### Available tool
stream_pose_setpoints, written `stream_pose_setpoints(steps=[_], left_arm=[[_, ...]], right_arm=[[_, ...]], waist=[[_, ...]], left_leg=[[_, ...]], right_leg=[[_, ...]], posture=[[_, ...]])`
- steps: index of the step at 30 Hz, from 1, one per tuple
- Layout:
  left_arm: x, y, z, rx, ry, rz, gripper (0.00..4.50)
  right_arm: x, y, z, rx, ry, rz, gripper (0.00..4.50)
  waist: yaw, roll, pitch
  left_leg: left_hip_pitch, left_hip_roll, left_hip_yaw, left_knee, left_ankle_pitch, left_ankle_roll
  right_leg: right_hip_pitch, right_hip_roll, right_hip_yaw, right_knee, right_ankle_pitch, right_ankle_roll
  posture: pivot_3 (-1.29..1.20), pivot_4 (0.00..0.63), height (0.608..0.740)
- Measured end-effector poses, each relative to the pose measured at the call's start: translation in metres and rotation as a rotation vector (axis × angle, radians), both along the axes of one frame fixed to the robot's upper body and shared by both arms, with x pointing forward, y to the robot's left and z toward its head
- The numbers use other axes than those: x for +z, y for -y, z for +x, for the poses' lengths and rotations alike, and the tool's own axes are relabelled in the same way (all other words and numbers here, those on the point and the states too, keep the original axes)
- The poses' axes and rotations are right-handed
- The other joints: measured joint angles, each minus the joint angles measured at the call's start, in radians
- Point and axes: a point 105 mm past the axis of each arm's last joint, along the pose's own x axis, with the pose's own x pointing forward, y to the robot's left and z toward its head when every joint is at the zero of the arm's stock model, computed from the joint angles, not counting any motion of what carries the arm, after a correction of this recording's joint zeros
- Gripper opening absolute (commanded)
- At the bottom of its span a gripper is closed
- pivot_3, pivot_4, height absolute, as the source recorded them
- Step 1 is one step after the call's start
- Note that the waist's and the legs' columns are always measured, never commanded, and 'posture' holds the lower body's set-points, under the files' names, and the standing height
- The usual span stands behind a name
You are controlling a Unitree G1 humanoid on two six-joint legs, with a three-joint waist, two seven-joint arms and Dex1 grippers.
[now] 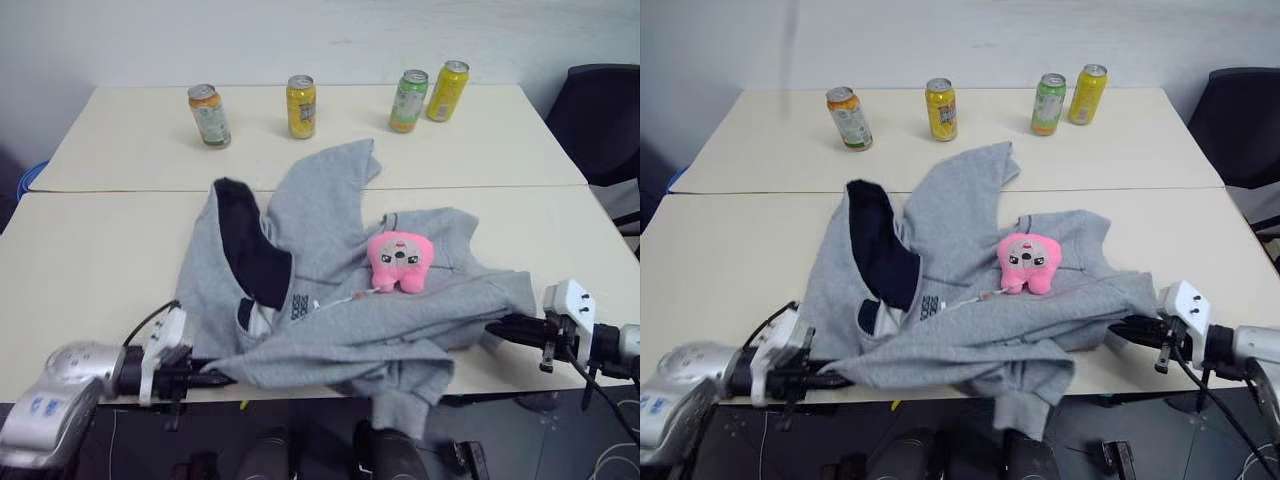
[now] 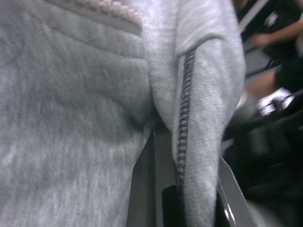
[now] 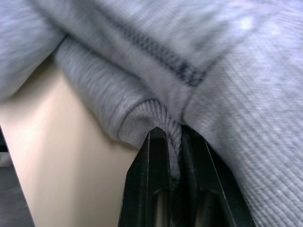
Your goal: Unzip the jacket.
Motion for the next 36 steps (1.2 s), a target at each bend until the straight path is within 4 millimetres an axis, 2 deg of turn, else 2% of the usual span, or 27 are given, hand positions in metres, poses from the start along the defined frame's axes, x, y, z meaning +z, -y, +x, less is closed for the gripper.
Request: stream_pose_setpoints(steps=[2,5,6,9,13,15,18,19,20,21,22,24,27,30,33,36], left_arm=[[0.004,0.002,-0.015,0.019,-0.003,0.025,0.02],[0.010,0.002,-0.018,0.101,0.035,0.015,0.02],[0.009,0.001,-0.021,0.128,0.030,0.021,0.00],[0.003,-0.002,-0.027,0.180,-0.035,0.030,0.75],[0.005,-0.014,-0.028,0.257,-0.176,0.011,1.99],[0.012,-0.024,-0.027,0.270,-0.218,0.015,2.61],[0.017,-0.055,-0.026,0.308,-0.277,0.088,3.53],[0.016,-0.062,-0.026,0.320,-0.283,0.106,3.83],[0.017,-0.073,-0.022,0.331,-0.273,0.118,4.26],[0.019,-0.078,-0.017,0.340,-0.246,0.123,4.48],[0.023,-0.083,-0.010,0.353,-0.207,0.121,4.48],[0.037,-0.086,0.007,0.361,-0.110,0.100,4.48],[0.068,-0.075,0.030,0.328,0.019,0.015,4.48],[0.083,-0.048,0.041,0.236,0.073,-0.043,4.48],[0.086,-0.020,0.052,0.153,0.123,-0.077,4.48],[0.078,0.006,0.061,0.057,0.158,-0.061,4.48]], right_arm=[[-0.004,0.004,-0.012,0.025,-0.085,-0.004,0.00],[-0.008,0.007,-0.020,0.026,-0.138,0.010,0.00],[-0.007,0.007,-0.019,0.012,-0.145,0.029,0.34],[-0.006,0.009,-0.016,-0.039,-0.127,0.073,1.27],[-0.008,0.031,-0.026,-0.173,-0.158,0.097,2.66],[-0.006,0.044,-0.033,-0.235,-0.187,0.102,3.33],[0.011,0.083,-0.036,-0.369,-0.145,0.058,4.29],[0.018,0.094,-0.034,-0.404,-0.110,0.041,4.50],[0.032,0.104,-0.028,-0.436,-0.042,0.029,4.50],[0.041,0.105,-0.023,-0.439,0.008,0.035,4.50],[0.049,0.104,-0.016,-0.433,0.048,0.045,4.50],[0.068,0.093,-0.003,-0.398,0.125,0.082,4.50],[0.091,0.052,0.019,-0.284,0.193,0.176,4.50],[0.091,0.004,0.033,-0.174,0.127,0.251,4.50],[0.086,-0.031,0.042,-0.117,0.016,0.281,4.50],[0.081,-0.062,0.052,-0.078,-0.070,0.289,4.50]], waist=[[0.010,0.002,0.001],[0.022,0.003,0.000],[0.022,0.003,0.000],[0.022,0.003,0.000],[0.029,0.005,0.001],[0.027,0.006,0.001],[0.021,0.008,0.001],[0.017,0.009,0.001],[0.010,0.009,0.000],[0.007,0.009,0.001],[0.003,0.009,0.001],[-0.001,0.010,0.001],[-0.003,0.010,0.001],[-0.003,0.010,0.001],[0.001,0.010,0.001],[0.002,0.009,0.001]], left_leg=[[0.000,-0.001,-0.001,0.000,0.000,0.000],[0.001,-0.001,-0.001,0.001,-0.001,0.001],[0.000,-0.001,-0.001,0.001,-0.002,0.001],[0.000,0.000,-0.001,0.000,-0.003,0.000],[-0.002,-0.001,-0.002,0.001,-0.003,0.000],[-0.001,-0.001,-0.002,0.001,-0.002,0.001],[-0.001,-0.002,-0.001,0.001,-0.002,0.001],[0.000,-0.002,0.000,0.000,-0.003,0.001],[0.000,-0.001,0.001,0.000,-0.003,0.001],[0.000,0.000,0.001,-0.001,-0.003,0.000],[0.000,0.000,0.000,-0.001,-0.003,-0.001],[-0.001,0.001,0.000,-0.001,-0.003,-0.002],[-0.001,0.001,-0.001,-0.001,-0.003,-0.003],[-0.002,0.001,-0.001,-0.001,-0.002,-0.003],[-0.002,-0.001,0.000,0.000,-0.002,-0.002],[-0.003,-0.001,0.000,0.001,-0.001,-0.002]], right_leg=[[0.001,-0.001,0.000,-0.001,0.000,0.000],[0.001,-0.001,-0.001,-0.001,0.000,0.000],[0.001,-0.001,-0.001,-0.001,0.000,-0.001],[0.000,-0.001,-0.001,-0.001,0.000,-0.001],[0.000,-0.001,-0.002,-0.001,0.000,-0.002],[0.000,-0.002,-0.002,0.000,0.000,-0.002],[-0.001,-0.001,-0.002,0.000,-0.001,-0.002],[-0.001,-0.001,-0.002,0.000,-0.001,-0.002],[-0.002,0.000,-0.001,0.000,-0.001,-0.003],[-0.002,0.000,-0.002,0.000,-0.001,-0.003],[-0.002,0.000,-0.002,0.001,-0.002,-0.004],[-0.003,0.000,-0.002,0.002,-0.002,-0.004],[-0.003,0.001,-0.002,0.003,-0.002,-0.004],[-0.003,0.001,-0.002,0.006,-0.002,-0.004],[-0.003,0.001,-0.002,0.006,-0.001,-0.003],[-0.002,0.003,-0.002,0.006,-0.001,-0.002]], posture=[[0.00,0.150,0.740],[0.00,0.150,0.740],[0.00,0.150,0.740],[0.00,0.150,0.740],[0.00,0.150,0.740],[0.00,0.150,0.740],[0.00,0.150,0.740],[0.00,0.150,0.740],[0.00,0.150,0.740],[0.00,0.150,0.740],[0.00,0.150,0.740],[0.00,0.150,0.740],[0.00,0.150,0.740],[0.00,0.150,0.740],[0.00,0.150,0.740],[0.00,0.150,0.740]])
